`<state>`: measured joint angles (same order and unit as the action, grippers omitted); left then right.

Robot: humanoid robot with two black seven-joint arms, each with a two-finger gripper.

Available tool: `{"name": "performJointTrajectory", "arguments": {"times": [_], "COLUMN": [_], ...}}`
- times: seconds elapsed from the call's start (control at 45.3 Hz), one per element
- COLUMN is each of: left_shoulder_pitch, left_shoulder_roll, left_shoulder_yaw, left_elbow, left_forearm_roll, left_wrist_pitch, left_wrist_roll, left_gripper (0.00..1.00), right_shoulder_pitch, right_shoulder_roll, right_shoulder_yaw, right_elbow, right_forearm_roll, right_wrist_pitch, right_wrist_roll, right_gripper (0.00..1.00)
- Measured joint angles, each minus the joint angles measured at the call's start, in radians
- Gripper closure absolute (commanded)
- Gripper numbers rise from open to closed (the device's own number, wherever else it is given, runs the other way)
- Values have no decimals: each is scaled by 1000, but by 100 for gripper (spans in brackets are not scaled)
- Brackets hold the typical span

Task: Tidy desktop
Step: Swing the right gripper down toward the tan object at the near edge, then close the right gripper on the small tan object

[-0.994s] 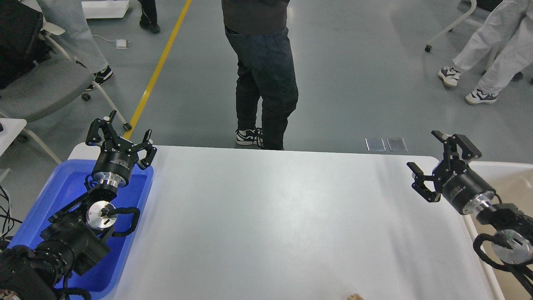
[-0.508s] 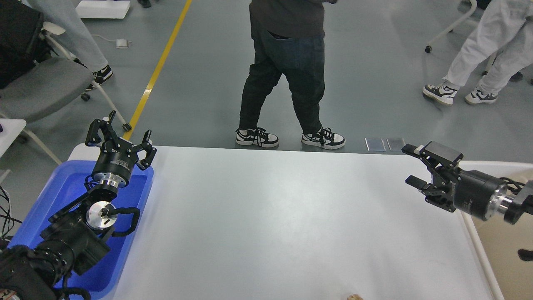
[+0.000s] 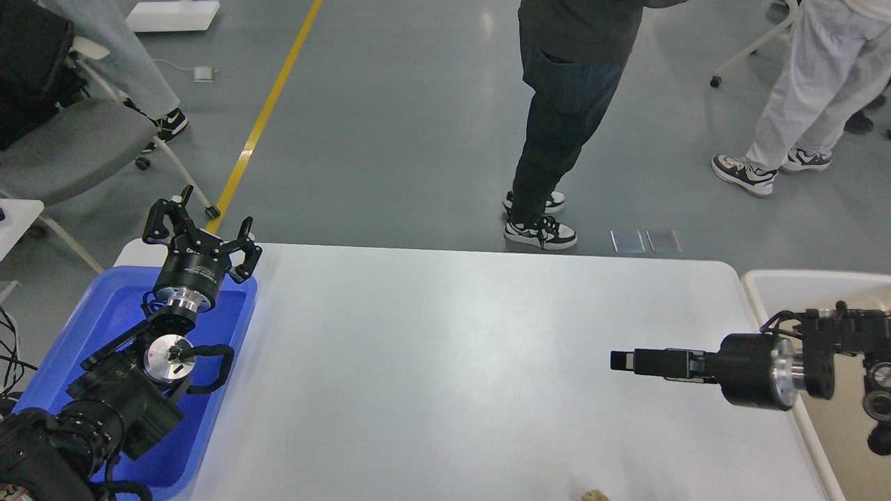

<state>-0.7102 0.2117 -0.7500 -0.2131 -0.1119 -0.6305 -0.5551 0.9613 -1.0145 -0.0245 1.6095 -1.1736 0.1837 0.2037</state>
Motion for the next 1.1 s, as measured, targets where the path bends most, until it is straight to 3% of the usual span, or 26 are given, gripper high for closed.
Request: {"name": "performJointTrajectory", "arguments": {"times": [0.309, 0.596, 1.104], "left_shoulder_pitch": [-1, -2, 0], "left_shoulder_roll": [0, -1, -1], "left_shoulder_yaw": [3, 5, 6], "left_elbow": [0, -1, -2], "left_forearm_roll": [0, 1, 1], "left_wrist_pitch": [-4, -9, -11], "left_wrist_roll": [1, 2, 2], "left_gripper": [0, 0, 0], "right_shoulder_pitch": [165, 228, 129], "right_shoulder_roll": [134, 271, 368], "right_shoulder_yaw": [-288, -479, -586], "right_elbow": [3, -21, -79], "right_forearm_roll": [-261, -473, -649], "right_wrist_pitch": [-26, -198, -401], "right_wrist_roll": [9, 18, 59], "right_gripper": [0, 0, 0]}}
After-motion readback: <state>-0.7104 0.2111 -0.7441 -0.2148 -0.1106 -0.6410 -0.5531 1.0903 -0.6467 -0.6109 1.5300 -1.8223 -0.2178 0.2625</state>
